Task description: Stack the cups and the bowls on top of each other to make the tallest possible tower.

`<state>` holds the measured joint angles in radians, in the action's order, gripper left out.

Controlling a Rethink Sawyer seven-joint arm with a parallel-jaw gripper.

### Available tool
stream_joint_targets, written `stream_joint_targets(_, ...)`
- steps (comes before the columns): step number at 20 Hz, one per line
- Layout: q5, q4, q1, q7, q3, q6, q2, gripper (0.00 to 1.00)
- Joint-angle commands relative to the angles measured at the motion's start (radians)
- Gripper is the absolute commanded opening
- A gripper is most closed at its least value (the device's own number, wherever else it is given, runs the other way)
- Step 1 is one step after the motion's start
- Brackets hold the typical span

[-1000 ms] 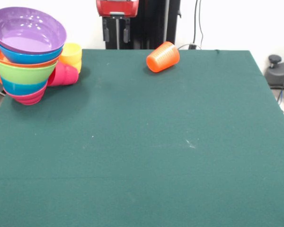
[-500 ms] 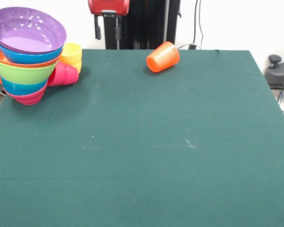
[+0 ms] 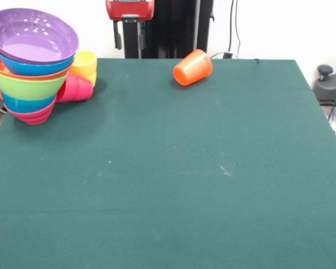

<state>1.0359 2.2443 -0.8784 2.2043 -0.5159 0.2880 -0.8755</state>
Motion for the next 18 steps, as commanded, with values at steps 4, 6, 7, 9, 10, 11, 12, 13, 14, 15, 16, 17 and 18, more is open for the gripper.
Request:
stream_joint_targets(4, 0.077, -0.002, -0.109, -0.360, -0.103, 0.142, 0.098, 1.00)
stream_joint_targets(6, 0.050, -0.008, -0.141, -0.398, -0.131, 0.169, 0.098, 1.00)
stream_joint_targets(7, 0.037, -0.011, -0.152, -0.410, -0.145, 0.183, 0.098, 1.00)
stream_joint_targets(9, 0.010, -0.018, -0.174, -0.435, -0.171, 0.211, 0.098, 1.00)
stream_joint_targets(10, 0.000, -0.021, -0.186, -0.446, -0.183, 0.222, 0.099, 1.00)
stream_joint_targets(11, -0.011, -0.023, -0.197, -0.456, -0.196, 0.233, 0.101, 1.00)
stream_joint_targets(12, -0.015, -0.026, -0.204, -0.461, -0.203, 0.239, 0.103, 1.00)
stream_joint_targets(13, -0.016, -0.030, -0.207, -0.462, -0.208, 0.244, 0.105, 1.00)
stream_joint_targets(14, -0.011, -0.034, -0.205, -0.458, -0.208, 0.245, 0.110, 1.00)
stream_joint_targets(15, -0.008, -0.038, -0.205, -0.457, -0.208, 0.248, 0.114, 1.00)
stream_joint_targets(16, 0.000, -0.043, -0.203, -0.452, -0.207, 0.246, 0.119, 1.00)
stream_joint_targets(17, 0.008, -0.043, -0.201, -0.446, -0.204, 0.243, 0.123, 1.00)
stream_joint_targets(18, 0.015, -0.045, -0.201, -0.445, -0.203, 0.242, 0.127, 1.00)
